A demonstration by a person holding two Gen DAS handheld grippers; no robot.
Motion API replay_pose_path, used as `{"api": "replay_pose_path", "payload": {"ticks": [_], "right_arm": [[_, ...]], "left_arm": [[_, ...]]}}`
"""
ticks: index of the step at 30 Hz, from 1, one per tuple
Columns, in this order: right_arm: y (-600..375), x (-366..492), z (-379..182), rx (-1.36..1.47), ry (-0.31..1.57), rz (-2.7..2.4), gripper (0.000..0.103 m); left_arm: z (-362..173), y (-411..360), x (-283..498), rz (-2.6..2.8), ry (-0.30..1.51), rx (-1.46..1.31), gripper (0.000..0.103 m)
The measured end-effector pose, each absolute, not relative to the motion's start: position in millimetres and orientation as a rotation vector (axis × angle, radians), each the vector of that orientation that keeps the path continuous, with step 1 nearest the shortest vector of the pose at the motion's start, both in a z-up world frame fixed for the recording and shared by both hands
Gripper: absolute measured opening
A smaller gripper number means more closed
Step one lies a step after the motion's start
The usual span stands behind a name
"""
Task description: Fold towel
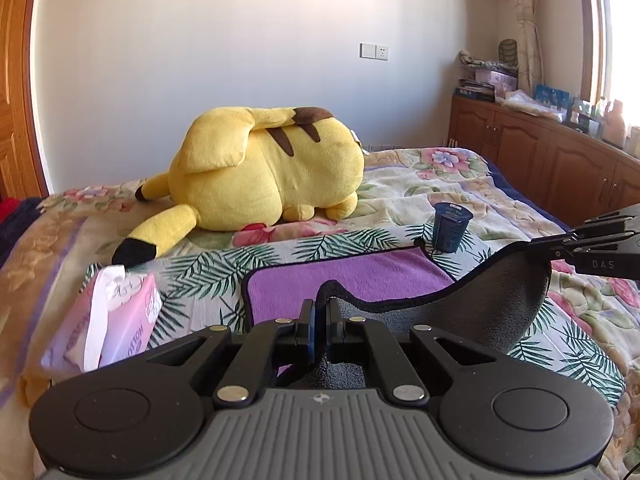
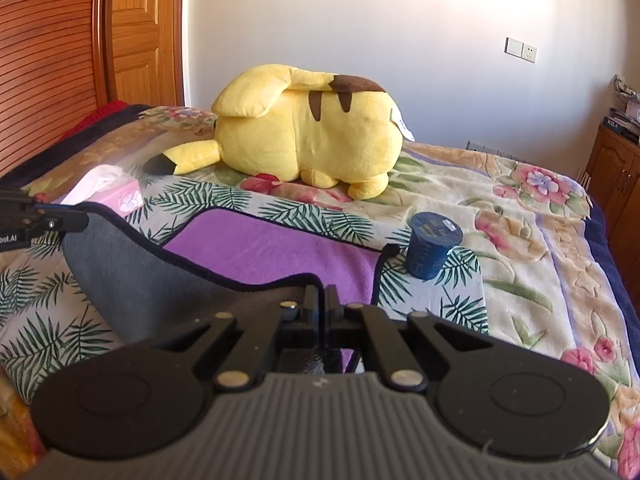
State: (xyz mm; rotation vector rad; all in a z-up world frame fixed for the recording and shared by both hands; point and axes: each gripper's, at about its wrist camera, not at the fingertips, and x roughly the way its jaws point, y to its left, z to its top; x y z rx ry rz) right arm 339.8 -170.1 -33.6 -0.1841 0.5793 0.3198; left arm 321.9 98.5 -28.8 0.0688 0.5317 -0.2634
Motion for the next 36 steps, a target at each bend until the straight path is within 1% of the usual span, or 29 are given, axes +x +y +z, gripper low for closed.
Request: {"api": "replay_pose_path", "payload": {"ticks": [23,36], "right_arm": [[-172,379,-17,-0.206,0.510,0.305,0.003],[-170,406,-20,-0.232,0.475,0.275,0.003]], "left_arm": [[-1,84,362,-0.295,0.459,0.203,0.000],[-8,86,395,-0.254,0.457,0.194,0.000]]}}
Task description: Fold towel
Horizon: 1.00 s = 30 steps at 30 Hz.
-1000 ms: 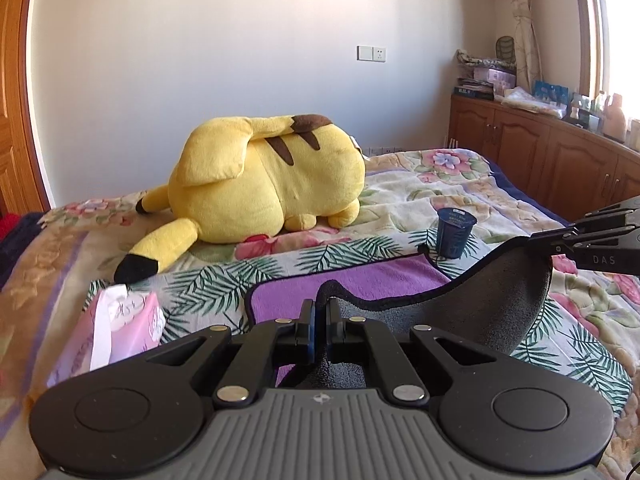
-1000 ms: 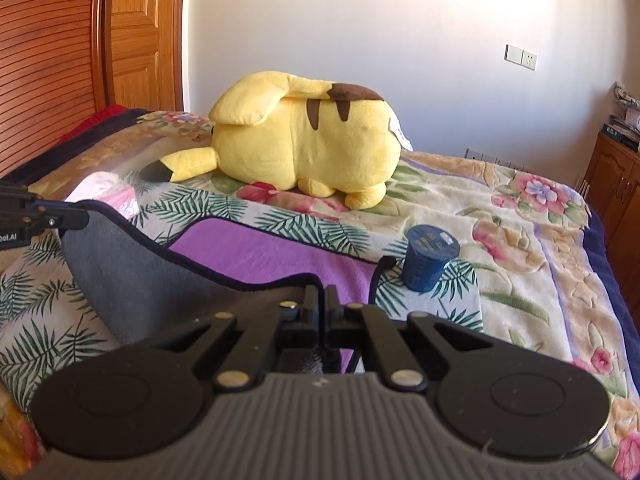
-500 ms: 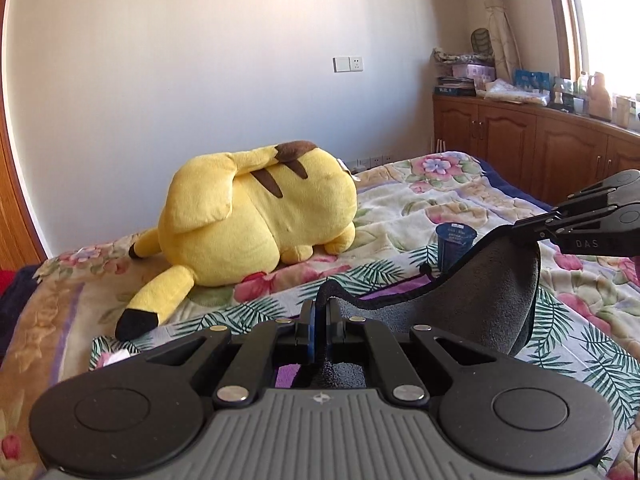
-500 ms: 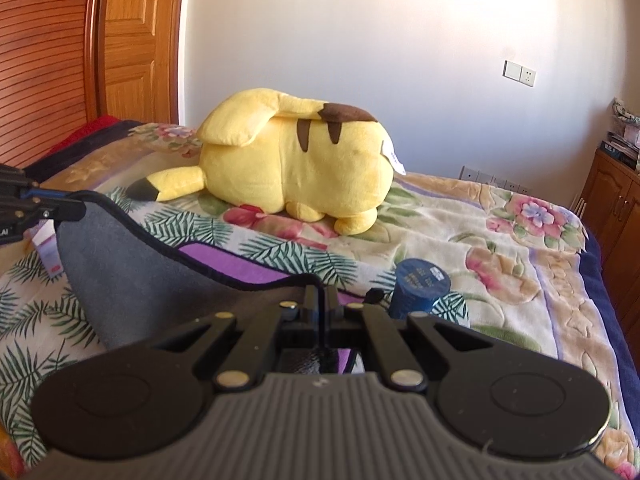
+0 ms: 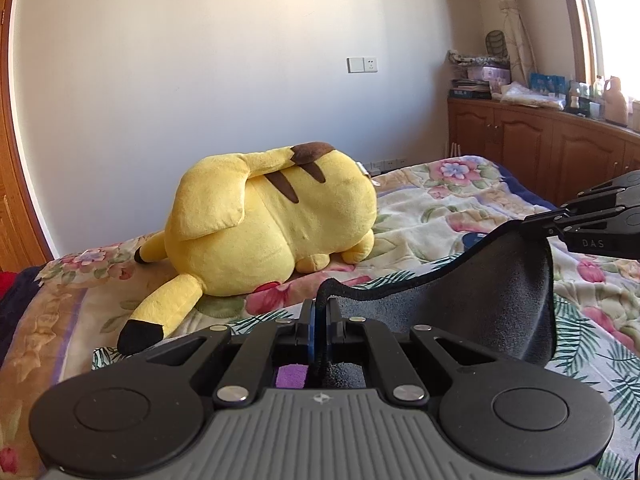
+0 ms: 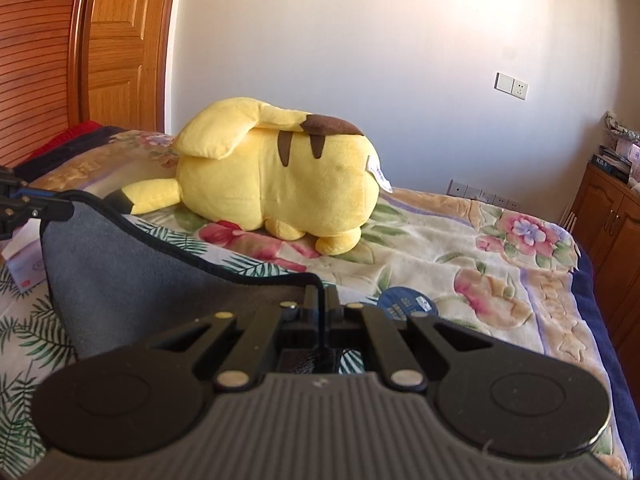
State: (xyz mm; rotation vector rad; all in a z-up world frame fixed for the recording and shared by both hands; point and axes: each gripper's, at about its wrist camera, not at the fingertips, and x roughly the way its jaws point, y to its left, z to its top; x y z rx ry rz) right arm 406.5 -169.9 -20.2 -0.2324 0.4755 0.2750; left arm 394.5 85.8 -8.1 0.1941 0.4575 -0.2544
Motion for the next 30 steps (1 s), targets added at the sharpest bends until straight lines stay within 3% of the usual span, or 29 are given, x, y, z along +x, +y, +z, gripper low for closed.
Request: {"api": "replay_pose_path", "payload": {"ticks": [16,30], "right_arm": [[-161,443,-48,-0.264,0.459,0.229,0.003],[-156,467,-94,-0.320,0.530,0.223,0.003]], "left_arm": [[-38,97,438,-0.198,0.481,0.200,0.000],[-95,102,483,-0.148,0.599,0.188,0.000]]}}
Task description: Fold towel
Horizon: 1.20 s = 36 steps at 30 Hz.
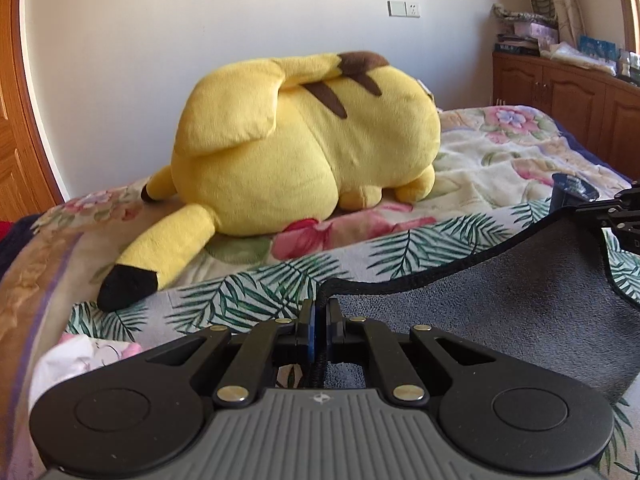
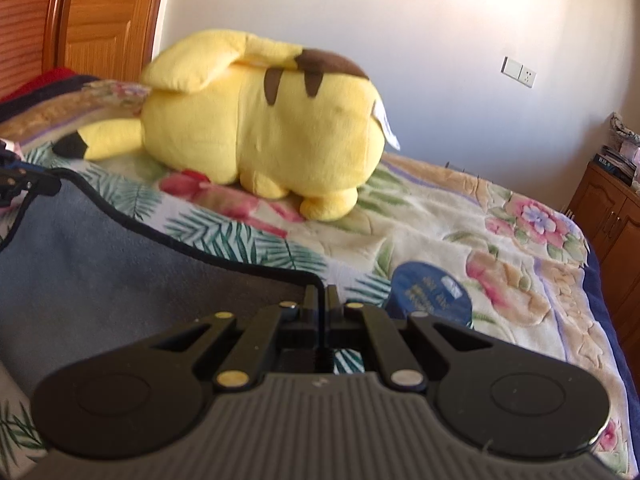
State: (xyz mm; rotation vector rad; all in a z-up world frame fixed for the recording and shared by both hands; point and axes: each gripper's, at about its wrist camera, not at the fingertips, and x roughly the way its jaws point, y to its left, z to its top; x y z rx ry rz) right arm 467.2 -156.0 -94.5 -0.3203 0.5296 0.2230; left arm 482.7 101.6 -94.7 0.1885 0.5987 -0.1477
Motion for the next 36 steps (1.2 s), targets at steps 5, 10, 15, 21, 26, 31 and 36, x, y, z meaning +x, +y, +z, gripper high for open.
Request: {"api": "replay_pose_path", "payload": {"ticks": [5,10,15,21,26,31,36], "right_arm": [[-156,471,-105,-0.330,0.560,0.218,0.003],[-153,475,-113,-0.320,0.587,0.199,0.004],[-145,474,-111,-0.344,0.559,0.201,0.003],[-145,481,-106,-0.357,0.545,0.192,0.003],[-147,483,-107,-0.350,0.529,0.175,0.003],[-148,487,-115,-0.350,0.541,0.151,0.003],[-149,492,-123,-0.332,0.563,0.135,0.005]], "left_arm": [[-105,101,489,-0.147,0.625,0.172,0.000],[-108,101,491,-0.139,0.626,0.180,0.000],[-103,98,492,-0.139,0.599,0.202,0.000],[-102,95,498,-0.132,0.589,0.214,0.000],[-105,95,500,-0.121,0.582,0.204,0.000],[-114,95,505,-0.106,0.604,0.213,0.000],[-124,94,511,-0.090,0.636,0.230,0.000]]}}
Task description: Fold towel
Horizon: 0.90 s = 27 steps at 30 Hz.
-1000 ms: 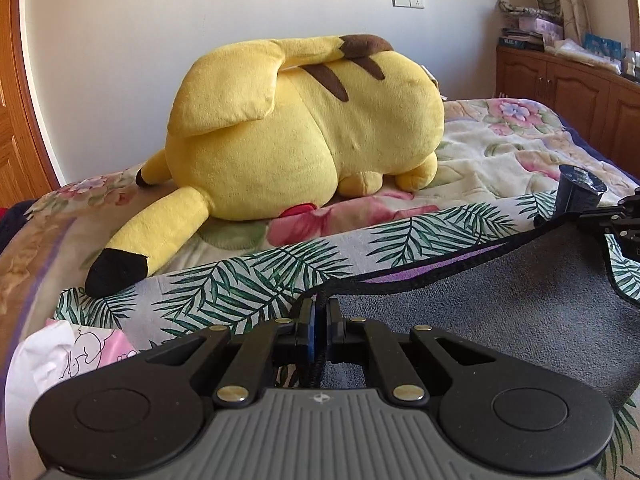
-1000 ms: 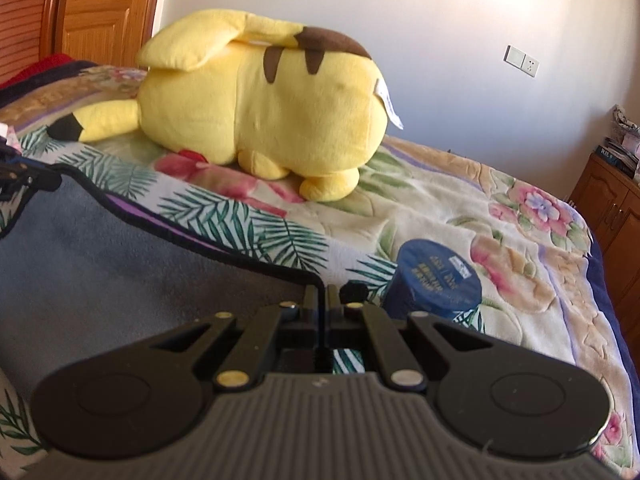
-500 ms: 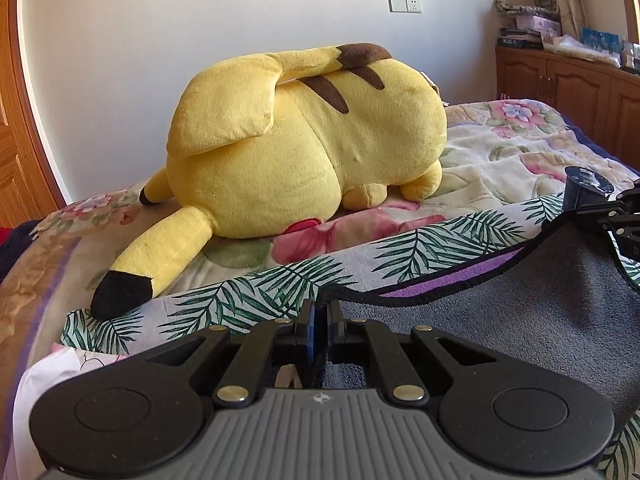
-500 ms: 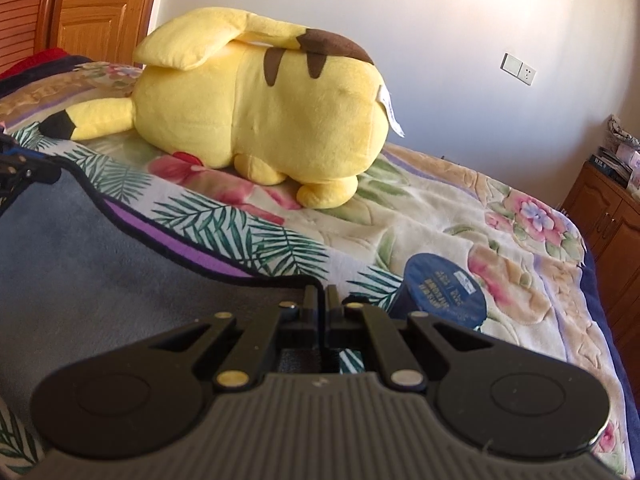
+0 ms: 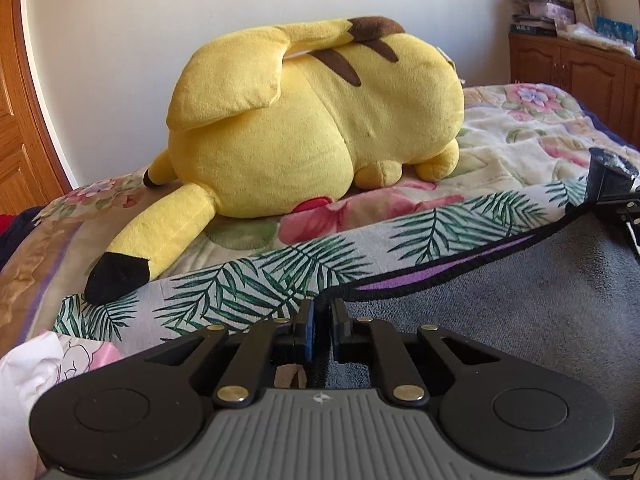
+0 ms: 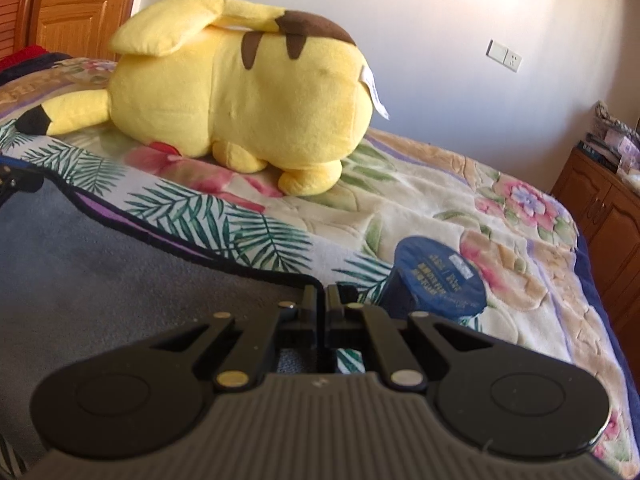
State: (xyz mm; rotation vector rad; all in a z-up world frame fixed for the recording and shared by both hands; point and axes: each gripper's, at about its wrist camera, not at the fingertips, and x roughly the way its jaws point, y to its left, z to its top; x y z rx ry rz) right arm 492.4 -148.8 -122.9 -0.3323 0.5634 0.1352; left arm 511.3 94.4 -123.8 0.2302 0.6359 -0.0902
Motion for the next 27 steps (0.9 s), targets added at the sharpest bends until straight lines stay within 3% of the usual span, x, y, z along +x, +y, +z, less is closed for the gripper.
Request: {"api": "replay_pose_path", "payload": {"ticks": [2,3,4,8,18,27], "right_arm": [[-150,492,-125,-0.330,0.568,0.121,0.020],[-151,490,-125,-0.324,0.566,0.119,0.037],[-153,489,-123,-0.316,0.565,0.119,0.048],[-160,478,-113,-0.275,0.556,0.128,0.048],[-163,428,-61,-0.201,0.540,0.190,0.048],[-166,372,-18,-0.146,0.518,0.226,0.048]], "left_arm": [[-126,95,509,-0.090,0.644,0.229,0.006],[-125,96,508,-0.094,0.647,0.222,0.014],[-124,97,506,-0.094,0.646,0.213,0.016],[-112,99,495,-0.104,0.652,0.182,0.031],[-62,89,435,-0.150,0.624,0.164,0.049],[-17,84,381,-0.162,0.587,0.159,0.052]]}}
